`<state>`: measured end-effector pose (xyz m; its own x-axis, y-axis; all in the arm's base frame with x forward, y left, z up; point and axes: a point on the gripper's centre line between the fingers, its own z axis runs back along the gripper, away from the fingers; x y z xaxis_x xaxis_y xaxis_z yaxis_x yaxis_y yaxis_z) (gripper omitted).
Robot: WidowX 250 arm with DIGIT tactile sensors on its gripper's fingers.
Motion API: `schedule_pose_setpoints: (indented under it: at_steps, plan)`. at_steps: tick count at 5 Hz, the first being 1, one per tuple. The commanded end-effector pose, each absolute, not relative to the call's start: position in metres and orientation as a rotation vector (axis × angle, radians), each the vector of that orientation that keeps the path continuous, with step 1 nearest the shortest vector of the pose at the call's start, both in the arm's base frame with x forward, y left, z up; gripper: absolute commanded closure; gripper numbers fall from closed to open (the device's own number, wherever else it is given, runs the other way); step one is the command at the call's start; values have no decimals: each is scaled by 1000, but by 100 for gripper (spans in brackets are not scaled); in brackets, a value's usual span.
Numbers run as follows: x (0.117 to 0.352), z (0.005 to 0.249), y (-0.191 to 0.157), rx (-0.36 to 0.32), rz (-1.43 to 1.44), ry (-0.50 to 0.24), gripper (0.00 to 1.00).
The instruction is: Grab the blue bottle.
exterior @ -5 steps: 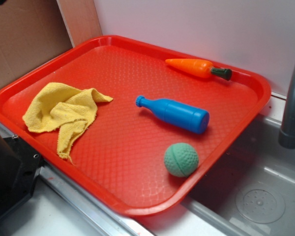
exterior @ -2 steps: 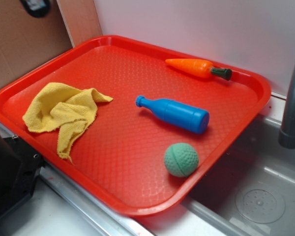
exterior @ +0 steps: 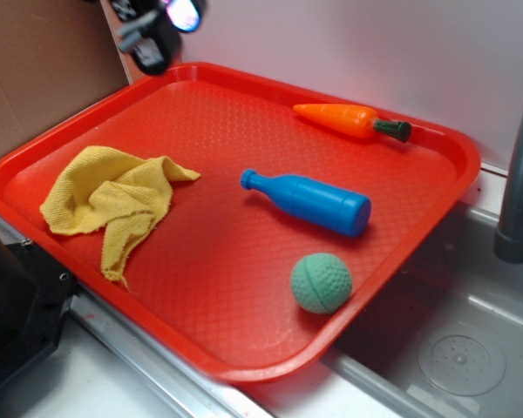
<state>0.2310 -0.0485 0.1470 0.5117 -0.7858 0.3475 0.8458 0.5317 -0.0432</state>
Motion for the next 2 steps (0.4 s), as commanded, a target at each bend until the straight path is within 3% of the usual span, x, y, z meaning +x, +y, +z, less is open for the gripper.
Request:
schedule_pose_setpoints:
  at_steps: [1,2]
  plan:
    - [247,107,-91,-250,-1285,-353,0]
    - [239,88,-107,-238,-1387,-347,0]
